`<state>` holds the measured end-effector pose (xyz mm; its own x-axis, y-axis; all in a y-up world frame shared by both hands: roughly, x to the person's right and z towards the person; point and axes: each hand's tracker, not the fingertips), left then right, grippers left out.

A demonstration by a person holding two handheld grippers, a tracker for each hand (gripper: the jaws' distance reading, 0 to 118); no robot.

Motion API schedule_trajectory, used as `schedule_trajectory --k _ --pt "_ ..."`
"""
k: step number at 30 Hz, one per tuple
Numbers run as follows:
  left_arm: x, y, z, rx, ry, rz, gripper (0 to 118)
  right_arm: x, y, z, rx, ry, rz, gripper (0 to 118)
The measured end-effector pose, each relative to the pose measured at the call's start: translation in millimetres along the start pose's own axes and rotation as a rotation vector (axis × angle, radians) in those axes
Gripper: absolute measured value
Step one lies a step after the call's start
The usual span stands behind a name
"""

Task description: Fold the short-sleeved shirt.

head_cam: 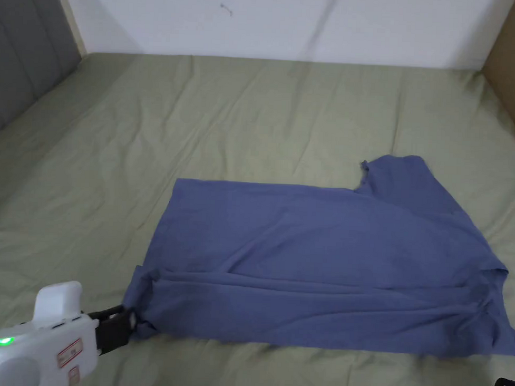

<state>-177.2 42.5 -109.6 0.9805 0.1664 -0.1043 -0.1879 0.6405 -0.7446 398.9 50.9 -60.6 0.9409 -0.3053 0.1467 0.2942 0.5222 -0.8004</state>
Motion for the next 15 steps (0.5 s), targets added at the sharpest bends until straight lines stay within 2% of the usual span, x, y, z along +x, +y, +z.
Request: schedule_trajectory --k 1,2,3,6,7,8,9,10,11,12,15 --pt "0.6 4.2 -13.8 -0.034 0.019 0.002 106 0.4 -0.5 1.9 0.008 0.008 -0.010 6" --pt "-1.1 5.7 -25.2 -0.050 0.023 0.013 97 -0.1 0.1 3.4 0.014 0.009 -0.020 6" --pt "-3.1 7.5 -33.2 -0.049 0.008 0.021 75 0.6 0.6 4.4 0.017 0.015 -0.024 6" --pt "-2.4 5.9 -56.6 -0.145 -0.038 0.126 49 1.1 1.8 8.6 0.029 0.000 -0.023 6" --pt "3.0 3.2 -63.1 -0.144 -0.011 0.108 30 2.2 2.5 8.3 0.041 -0.009 -0.015 8" --pt "10.5 2.4 -58.8 -0.130 0.022 0.053 26 3.9 5.4 6.8 0.048 -0.026 -0.007 21" --pt "10.7 6.0 -56.1 -0.132 0.007 0.055 18 5.9 9.9 3.5 0.034 -0.025 0.008 57" --pt "9.7 9.0 -54.8 -0.127 -0.004 0.051 5 9.1 14.8 -2.1 0.011 -0.031 0.025 87" --pt "9.0 11.0 -54.1 -0.128 -0.019 0.057 4 11.6 21.0 -9.6 0.009 -0.037 0.026 107" --pt "10.1 13.0 -54.9 -0.153 -0.009 0.049 4 15.5 26.3 -16.5 0.019 -0.036 0.030 113" --pt "11.5 16.9 -49.5 -0.153 -0.018 0.036 5 26.9 53.9 -49.5 0.004 -0.099 0.018 113"
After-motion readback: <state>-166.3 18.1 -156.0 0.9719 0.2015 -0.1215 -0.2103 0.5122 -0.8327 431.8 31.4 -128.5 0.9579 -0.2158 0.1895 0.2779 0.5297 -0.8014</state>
